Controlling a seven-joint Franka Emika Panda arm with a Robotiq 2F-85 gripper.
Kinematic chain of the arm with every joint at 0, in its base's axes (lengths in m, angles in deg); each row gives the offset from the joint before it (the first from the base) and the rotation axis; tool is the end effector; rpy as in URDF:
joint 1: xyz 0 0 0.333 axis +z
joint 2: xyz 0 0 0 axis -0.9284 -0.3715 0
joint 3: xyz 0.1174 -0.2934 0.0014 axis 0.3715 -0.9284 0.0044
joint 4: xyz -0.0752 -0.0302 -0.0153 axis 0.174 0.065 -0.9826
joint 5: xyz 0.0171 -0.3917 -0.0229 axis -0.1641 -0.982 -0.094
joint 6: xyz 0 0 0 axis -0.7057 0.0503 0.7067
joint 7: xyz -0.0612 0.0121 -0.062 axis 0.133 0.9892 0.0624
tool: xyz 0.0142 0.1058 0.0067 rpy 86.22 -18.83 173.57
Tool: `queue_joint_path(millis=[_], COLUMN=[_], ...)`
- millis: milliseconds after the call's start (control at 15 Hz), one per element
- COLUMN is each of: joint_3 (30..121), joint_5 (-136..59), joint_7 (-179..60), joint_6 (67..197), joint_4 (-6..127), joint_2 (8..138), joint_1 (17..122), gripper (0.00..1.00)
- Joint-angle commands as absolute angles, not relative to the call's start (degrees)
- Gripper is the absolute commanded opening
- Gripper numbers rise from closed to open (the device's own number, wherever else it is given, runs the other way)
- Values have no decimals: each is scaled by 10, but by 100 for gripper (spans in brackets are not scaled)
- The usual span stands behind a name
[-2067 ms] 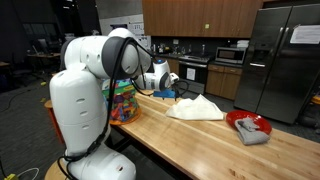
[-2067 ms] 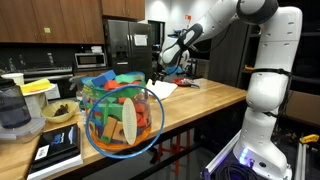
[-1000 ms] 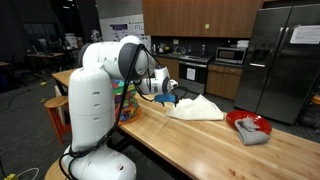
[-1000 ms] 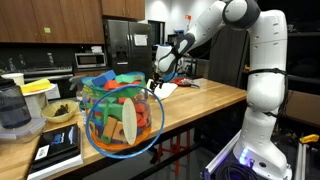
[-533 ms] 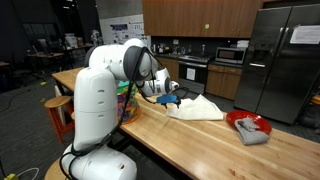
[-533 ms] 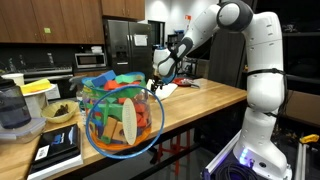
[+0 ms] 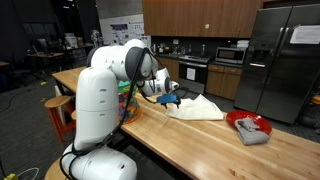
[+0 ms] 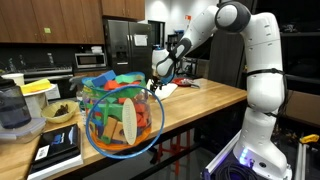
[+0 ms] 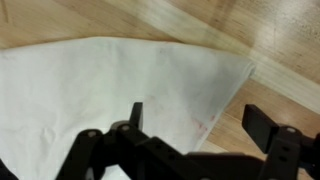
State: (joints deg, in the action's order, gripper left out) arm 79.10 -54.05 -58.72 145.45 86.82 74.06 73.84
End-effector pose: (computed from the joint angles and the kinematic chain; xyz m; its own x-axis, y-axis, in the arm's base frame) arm 0.6043 0.0635 0.3225 0.9346 0.2752 0.2256 0.2293 -0.9506 0.2094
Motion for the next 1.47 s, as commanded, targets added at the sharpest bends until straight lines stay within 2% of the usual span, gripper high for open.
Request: queue_joint_path(millis=[0,1400], joint_3=[789,732], joint_5=[-538,-697], joint_7=[-589,-429], joint_6=[1453,1474], joint_4=[868,863], joint_2=[741,714], joint_1=[740,790], gripper=[100,100])
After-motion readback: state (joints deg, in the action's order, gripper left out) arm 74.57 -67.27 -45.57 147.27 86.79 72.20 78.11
